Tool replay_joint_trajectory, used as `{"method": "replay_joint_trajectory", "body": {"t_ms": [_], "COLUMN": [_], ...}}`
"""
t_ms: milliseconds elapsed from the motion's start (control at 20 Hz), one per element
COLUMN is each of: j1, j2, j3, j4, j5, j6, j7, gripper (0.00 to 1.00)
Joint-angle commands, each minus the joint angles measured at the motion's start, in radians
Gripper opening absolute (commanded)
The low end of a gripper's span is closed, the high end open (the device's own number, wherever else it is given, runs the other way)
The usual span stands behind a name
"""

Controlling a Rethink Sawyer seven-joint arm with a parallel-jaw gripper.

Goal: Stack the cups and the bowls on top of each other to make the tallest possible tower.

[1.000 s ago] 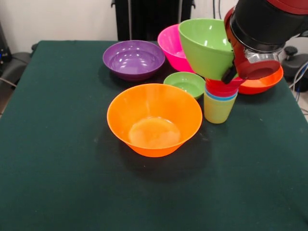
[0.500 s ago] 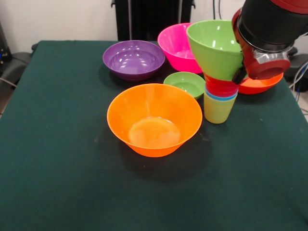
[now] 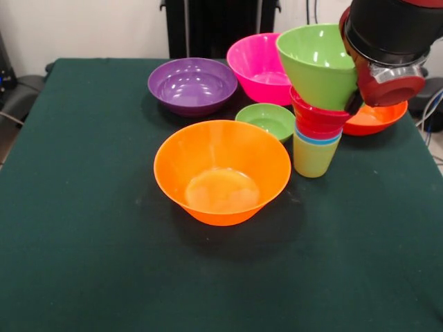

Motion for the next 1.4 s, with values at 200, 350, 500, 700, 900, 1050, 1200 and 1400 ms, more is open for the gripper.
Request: {"method": "replay_joint_trajectory", "body": {"t_ms": [200, 350, 500, 700, 900, 1050, 1200, 1400], "j1": [-0.004, -0.008, -0.007, -0.018, -0.043, -0.051, -0.047, -0.036], "j2": [-0.018, -0.006, 0.002, 0.019, 0.036, 0.041, 0.039, 0.031], "j3": [0.15, 0.145, 0.138, 0.124, 0.12, 0.118, 0.12, 0.126], "j4": [0.076, 0.06, 0.055, 0.03, -0.01, -0.034, -0.034, -0.031], "j5": [-0.12, -0.123, -0.127, -0.141, -0.161, -0.172, -0.185, -0.196], "j6": [-0.011, 0.005, 0.018, 0.041, 0.058, 0.08, 0.084, 0.085], "j7": [-0.111, -0.104, -0.097, -0.087, -0.077, -0.062, -0.051, -0.037], "gripper": [0.0, 0.0, 0.0, 0.0, 0.0, 0.0, 0.0, 0.0]}}
